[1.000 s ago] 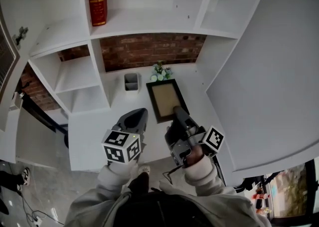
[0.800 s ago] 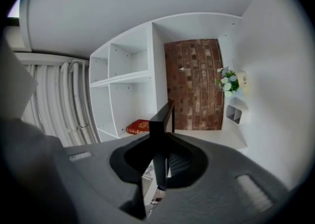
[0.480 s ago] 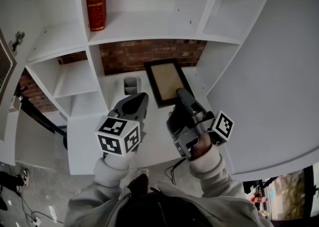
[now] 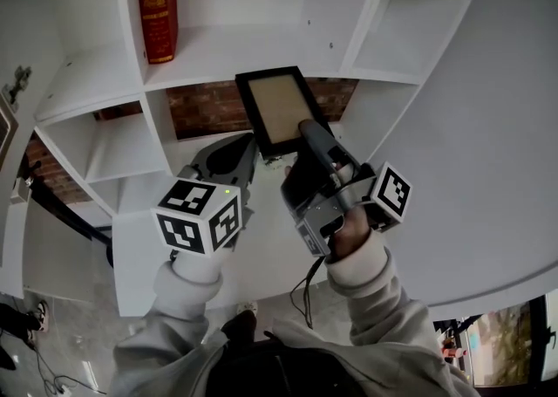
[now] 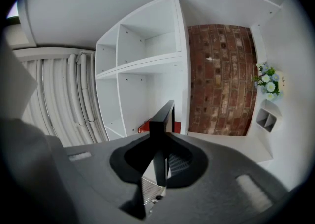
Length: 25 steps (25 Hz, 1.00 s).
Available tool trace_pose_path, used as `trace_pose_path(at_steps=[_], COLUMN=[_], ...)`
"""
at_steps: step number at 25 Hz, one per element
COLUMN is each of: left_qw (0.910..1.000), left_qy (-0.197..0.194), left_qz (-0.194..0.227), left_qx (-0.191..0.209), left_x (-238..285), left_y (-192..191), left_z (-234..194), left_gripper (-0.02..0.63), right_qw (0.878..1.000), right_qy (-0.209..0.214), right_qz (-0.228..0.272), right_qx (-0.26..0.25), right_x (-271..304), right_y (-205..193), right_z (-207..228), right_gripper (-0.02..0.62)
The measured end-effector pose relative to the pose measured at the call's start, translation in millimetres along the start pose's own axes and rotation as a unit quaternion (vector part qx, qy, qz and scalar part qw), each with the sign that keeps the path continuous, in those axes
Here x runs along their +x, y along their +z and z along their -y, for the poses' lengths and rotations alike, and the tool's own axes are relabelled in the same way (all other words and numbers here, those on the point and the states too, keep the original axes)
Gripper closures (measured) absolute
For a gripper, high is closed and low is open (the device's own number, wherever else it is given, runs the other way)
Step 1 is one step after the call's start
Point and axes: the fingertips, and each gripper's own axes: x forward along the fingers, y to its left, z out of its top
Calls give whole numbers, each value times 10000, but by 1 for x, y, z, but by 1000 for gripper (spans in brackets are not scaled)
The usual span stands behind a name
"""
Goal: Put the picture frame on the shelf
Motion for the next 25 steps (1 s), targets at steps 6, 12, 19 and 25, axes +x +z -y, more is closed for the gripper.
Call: trace_pose_path(at_steps=[6,12,19,25], left_qw=[9999,9998,9997,9999], left_qy=[-4,42,79,102], left_qz=[92,59,26,-6], left_qx=[59,162,232,127], left_x=[22,43,65,74], left_y=[23,27,32,30], left_z=[-15,-30,-52,-61], left_gripper=[600,600,600,600], right_qw=[10000,9999,9993,9967], right_qy=[50,14,-155,-506], right_qz=[69,21,224,481], right_qx=[45,143,265,409], right_x=[39,72,103,111], right_y=[17,27,47,59], right_z=[6,17,35,50], right_gripper=[546,546,546,545])
